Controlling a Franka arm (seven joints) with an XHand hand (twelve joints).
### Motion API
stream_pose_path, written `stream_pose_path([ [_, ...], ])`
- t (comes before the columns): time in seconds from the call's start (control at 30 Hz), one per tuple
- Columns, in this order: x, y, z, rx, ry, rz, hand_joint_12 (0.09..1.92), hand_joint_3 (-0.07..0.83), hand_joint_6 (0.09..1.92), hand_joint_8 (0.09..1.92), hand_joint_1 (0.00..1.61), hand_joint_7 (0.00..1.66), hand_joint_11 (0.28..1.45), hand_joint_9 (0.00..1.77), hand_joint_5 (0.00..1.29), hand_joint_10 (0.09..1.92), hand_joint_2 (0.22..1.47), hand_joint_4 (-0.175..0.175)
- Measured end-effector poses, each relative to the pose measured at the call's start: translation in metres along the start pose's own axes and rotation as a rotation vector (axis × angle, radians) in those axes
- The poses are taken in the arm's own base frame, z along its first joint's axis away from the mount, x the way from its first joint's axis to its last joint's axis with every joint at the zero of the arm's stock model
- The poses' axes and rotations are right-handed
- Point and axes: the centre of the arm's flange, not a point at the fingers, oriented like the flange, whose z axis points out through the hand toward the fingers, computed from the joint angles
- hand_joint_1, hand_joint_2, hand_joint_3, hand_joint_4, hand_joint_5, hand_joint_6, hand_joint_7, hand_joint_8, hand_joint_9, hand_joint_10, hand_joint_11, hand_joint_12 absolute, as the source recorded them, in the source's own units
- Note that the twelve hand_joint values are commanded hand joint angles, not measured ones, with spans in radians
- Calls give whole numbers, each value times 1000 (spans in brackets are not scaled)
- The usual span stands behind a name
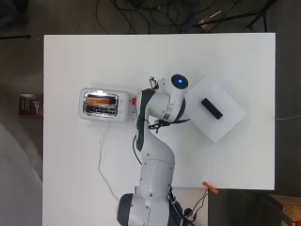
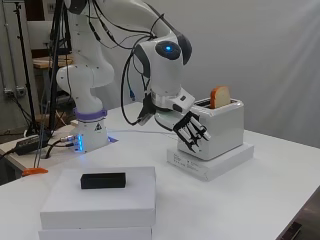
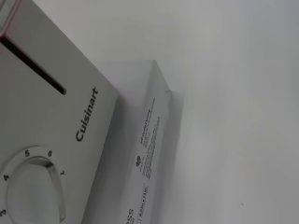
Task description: Teleoperate dual arm-hand system to toast a bread
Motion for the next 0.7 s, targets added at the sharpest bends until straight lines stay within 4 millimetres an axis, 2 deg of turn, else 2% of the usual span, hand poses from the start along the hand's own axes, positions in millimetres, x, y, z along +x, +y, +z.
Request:
stream_pose_path([
  [0.1,9,-4,0,1,-4,-27,87,7,87,87,127,736,568,902,295,87,1164,-104],
  [0.23,17,-3,4,6,-3,-66,87,-4,87,87,191,815,674,1016,294,87,1146,-120],
  [0.4,23,14,43,48,-4,-75,87,-12,87,87,193,715,579,853,279,87,1107,-85],
  [0.5,18,19,70,111,23,-53,87,-9,87,87,198,720,581,873,258,87,1101,-77],
  [0.7,17,22,87,146,24,-55,87,-4,87,87,203,756,587,918,255,87,1096,-68],
])
